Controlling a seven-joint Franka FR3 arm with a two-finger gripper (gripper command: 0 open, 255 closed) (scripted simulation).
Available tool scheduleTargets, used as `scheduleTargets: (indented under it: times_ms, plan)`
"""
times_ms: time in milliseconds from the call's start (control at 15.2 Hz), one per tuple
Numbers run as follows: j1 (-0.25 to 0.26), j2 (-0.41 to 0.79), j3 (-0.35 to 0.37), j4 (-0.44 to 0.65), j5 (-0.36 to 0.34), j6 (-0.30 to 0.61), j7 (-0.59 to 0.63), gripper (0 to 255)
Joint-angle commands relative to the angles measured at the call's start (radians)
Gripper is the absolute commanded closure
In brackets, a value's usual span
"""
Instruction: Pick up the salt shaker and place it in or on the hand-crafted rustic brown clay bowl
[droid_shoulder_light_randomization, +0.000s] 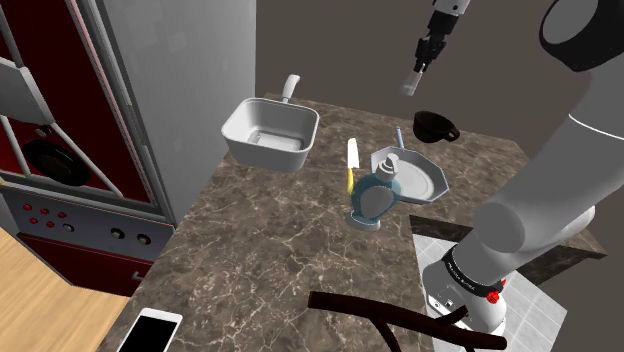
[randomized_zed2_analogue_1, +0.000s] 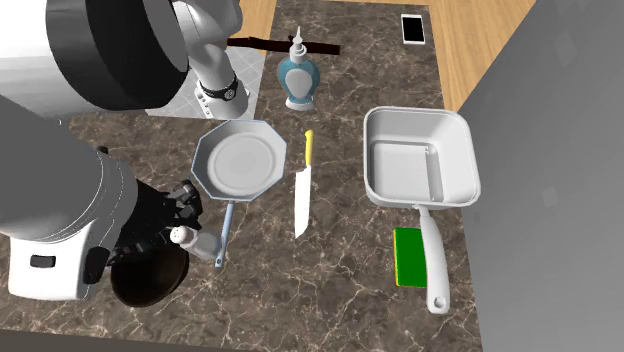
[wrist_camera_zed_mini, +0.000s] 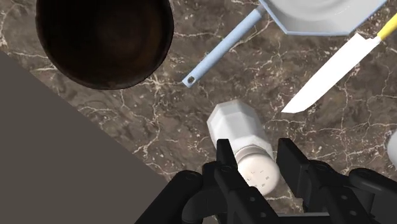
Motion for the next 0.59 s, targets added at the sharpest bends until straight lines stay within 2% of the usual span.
scheduleTargets:
  times_ms: [0,528]
  plan:
    - [-0.027,-0.005,-0.022,-0.004,-0.001,-0.005,-0.05,255]
    - [-0.135,0.023,-0.104,0.052,0.007,-0.052,-0.236,255]
